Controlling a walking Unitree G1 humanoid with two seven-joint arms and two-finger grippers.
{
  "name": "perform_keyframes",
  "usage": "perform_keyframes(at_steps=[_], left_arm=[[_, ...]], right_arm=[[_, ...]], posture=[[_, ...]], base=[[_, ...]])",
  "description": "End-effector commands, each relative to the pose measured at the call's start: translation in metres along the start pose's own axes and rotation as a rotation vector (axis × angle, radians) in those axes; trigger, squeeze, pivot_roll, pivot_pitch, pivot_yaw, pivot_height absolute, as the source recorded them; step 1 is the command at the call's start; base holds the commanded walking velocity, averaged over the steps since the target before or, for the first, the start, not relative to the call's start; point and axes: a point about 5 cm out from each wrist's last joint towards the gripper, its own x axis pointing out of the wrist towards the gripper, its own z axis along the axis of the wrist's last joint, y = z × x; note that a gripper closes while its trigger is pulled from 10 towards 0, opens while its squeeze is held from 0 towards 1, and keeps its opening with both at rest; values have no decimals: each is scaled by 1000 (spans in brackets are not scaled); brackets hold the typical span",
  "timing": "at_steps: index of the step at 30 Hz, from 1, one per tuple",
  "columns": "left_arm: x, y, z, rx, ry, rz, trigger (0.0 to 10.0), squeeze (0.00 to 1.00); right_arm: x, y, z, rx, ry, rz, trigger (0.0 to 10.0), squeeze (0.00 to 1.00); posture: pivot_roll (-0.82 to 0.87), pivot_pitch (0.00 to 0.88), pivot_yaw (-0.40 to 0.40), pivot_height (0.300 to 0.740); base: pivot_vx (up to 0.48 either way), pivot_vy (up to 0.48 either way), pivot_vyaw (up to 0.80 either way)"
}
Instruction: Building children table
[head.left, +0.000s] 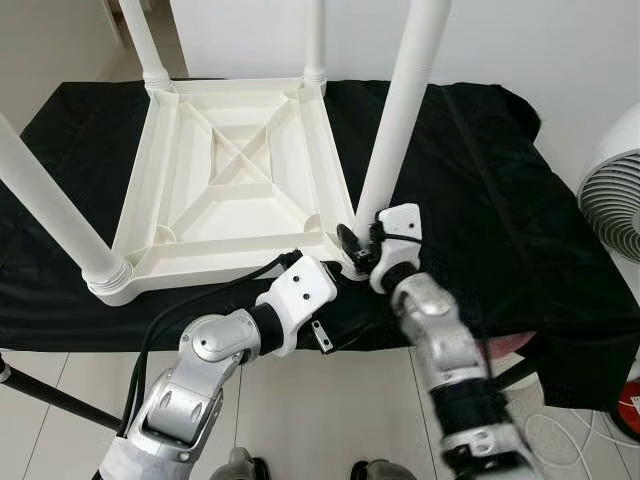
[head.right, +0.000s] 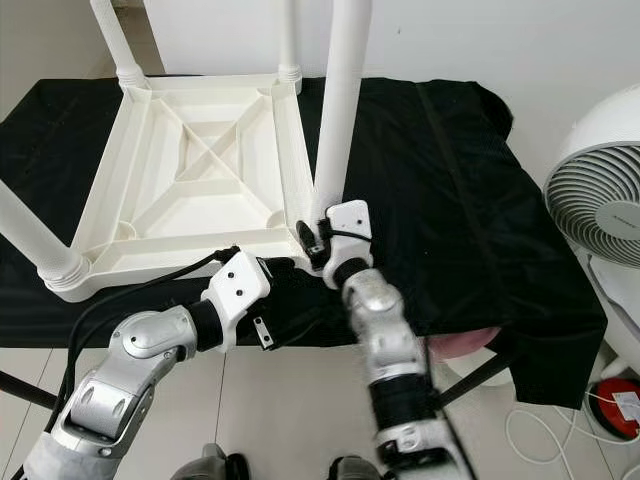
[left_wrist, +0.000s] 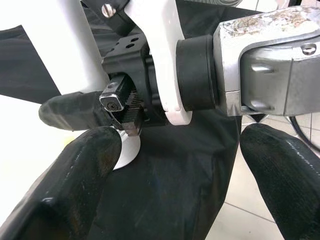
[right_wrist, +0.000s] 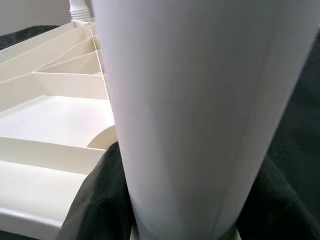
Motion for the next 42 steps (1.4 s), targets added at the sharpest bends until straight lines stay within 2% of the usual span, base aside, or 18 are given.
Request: perform_keyframes(at_steps=[1, 9, 10, 18, 20, 21, 22, 23, 27, 30, 40, 42], left_arm=[[2, 2, -2, -4, -2, 35, 10000, 0], [3, 1, -1, -7, -7, 37, 10000, 0], [3, 1, -1, -6, -6, 37, 10000, 0], [3, 2, -1, -5, -9, 41, 10000, 0], [4, 2, 0, -7, -13, 46, 10000, 0], [4, 2, 0, -7, -13, 46, 10000, 0], [4, 2, 0, -8, -13, 47, 10000, 0], [4, 3, 0, -8, -13, 47, 10000, 0], [4, 3, -1, -10, -10, 45, 10000, 0], [3, 3, -2, -13, -5, 40, 10000, 0], [4, 5, 0, -7, -13, 42, 10000, 0], [4, 5, 0, -7, -13, 42, 10000, 0]], right_arm=[[-4, 3, -7, 11, 35, -98, 10000, 0], [-4, 2, -3, 39, 21, -127, 10000, 0], [-6, 2, 0, 56, 11, -113, 10000, 1000], [-12, -3, 10, 69, -1, -64, 10000, 1000], [-16, -9, 6, 41, 25, 38, 10000, 1000], [-16, -9, 6, 41, 25, 38, 10000, 1000], [-17, -12, 4, 26, 39, 98, 10000, 0], [-19, -14, 1, 20, 60, 168, 10000, 0], [-20, -16, 0, 1, 73, 266, 10000, 0], [-16, -22, 7, -85, 36, 433, 10000, 0], [9, -33, 11, -195, 51, 560, 10000, 0], [9, -33, 11, -195, 51, 560, 10000, 0]], posture=[[-79, 73, 25, 740], [-82, 73, 27, 740], [-81, 67, 24, 740], [-80, 67, 21, 740], [-81, 71, 16, 740], [-81, 71, 16, 740], [-83, 71, 17, 740], [-86, 71, 19, 740], [-88, 70, 21, 740], [-91, 67, 23, 740], [-81, 63, 23, 740], [-81, 63, 23, 740]], base=[[0, 0, 0], [0, 0, 0], [0, 0, 0], [0, 0, 0], [0, 0, 0], [0, 0, 0], [0, 0, 0], [0, 0, 0], [0, 0, 0], [0, 0, 0], [0, 0, 0], [0, 0, 0]])
